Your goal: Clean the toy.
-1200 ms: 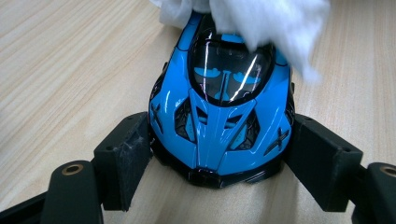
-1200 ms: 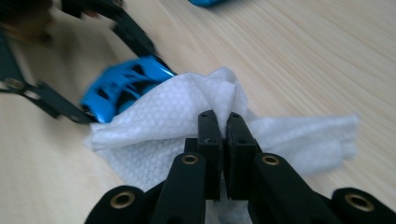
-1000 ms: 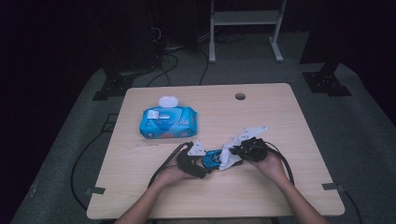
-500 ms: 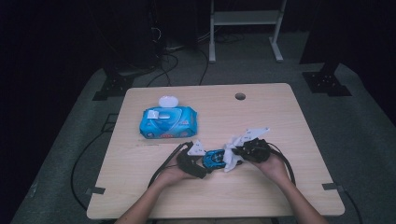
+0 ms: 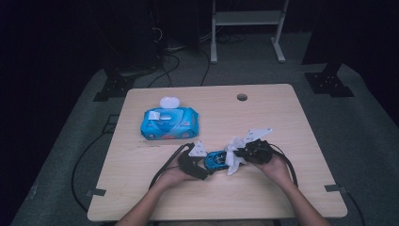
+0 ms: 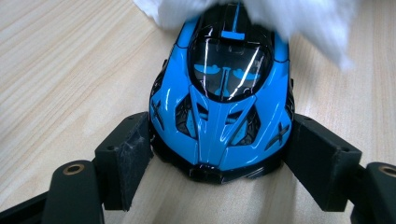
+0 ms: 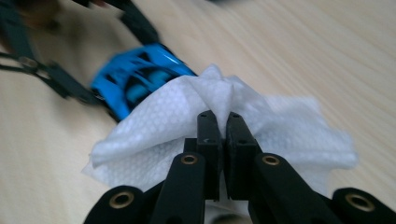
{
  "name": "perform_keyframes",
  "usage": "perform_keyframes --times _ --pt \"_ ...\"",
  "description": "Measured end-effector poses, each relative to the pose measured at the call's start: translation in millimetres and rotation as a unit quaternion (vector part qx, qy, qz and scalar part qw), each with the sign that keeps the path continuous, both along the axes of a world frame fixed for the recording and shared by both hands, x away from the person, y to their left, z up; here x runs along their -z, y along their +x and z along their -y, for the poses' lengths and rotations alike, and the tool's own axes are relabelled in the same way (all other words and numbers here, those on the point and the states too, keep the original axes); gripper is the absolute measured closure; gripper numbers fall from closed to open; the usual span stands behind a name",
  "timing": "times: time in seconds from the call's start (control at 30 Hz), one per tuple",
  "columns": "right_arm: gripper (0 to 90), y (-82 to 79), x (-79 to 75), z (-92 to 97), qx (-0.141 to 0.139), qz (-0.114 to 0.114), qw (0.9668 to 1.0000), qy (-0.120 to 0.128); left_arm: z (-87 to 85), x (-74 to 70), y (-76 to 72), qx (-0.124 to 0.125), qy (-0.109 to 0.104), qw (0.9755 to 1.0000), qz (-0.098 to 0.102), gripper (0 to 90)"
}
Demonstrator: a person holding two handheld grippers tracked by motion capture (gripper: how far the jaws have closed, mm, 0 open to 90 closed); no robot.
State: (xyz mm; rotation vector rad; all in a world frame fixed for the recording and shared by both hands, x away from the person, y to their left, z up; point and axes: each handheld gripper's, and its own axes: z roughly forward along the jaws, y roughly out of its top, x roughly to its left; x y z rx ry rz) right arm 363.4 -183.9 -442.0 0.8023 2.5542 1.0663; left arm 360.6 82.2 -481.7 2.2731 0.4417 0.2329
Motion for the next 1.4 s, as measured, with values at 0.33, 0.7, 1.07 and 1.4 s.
perform_keyframes --times 0.33,0.7,1.07,1.4 --pt "85.2 -7.7 2.1 -3.5 -0.023 -0.014 0.9996 -0.001 -0.5 0.2 0.5 0.000 -0.001 1.0000 -0.002 24.9" --pt "85.5 3.6 -0.4 10.5 0.012 -0.007 0.9999 -0.002 -0.7 0.0 1.2 0.000 -0.002 1.0000 -0.003 26.3" --pt "85.6 7.7 0.7 15.6 0.020 -0.005 0.9996 0.019 6.7 -2.3 2.2 0.005 0.006 0.9999 0.011 24.0" --pt "85.7 14.8 -2.8 20.8 0.041 0.000 0.9991 0.007 6.8 -1.7 1.3 0.004 0.009 0.9998 0.018 24.4"
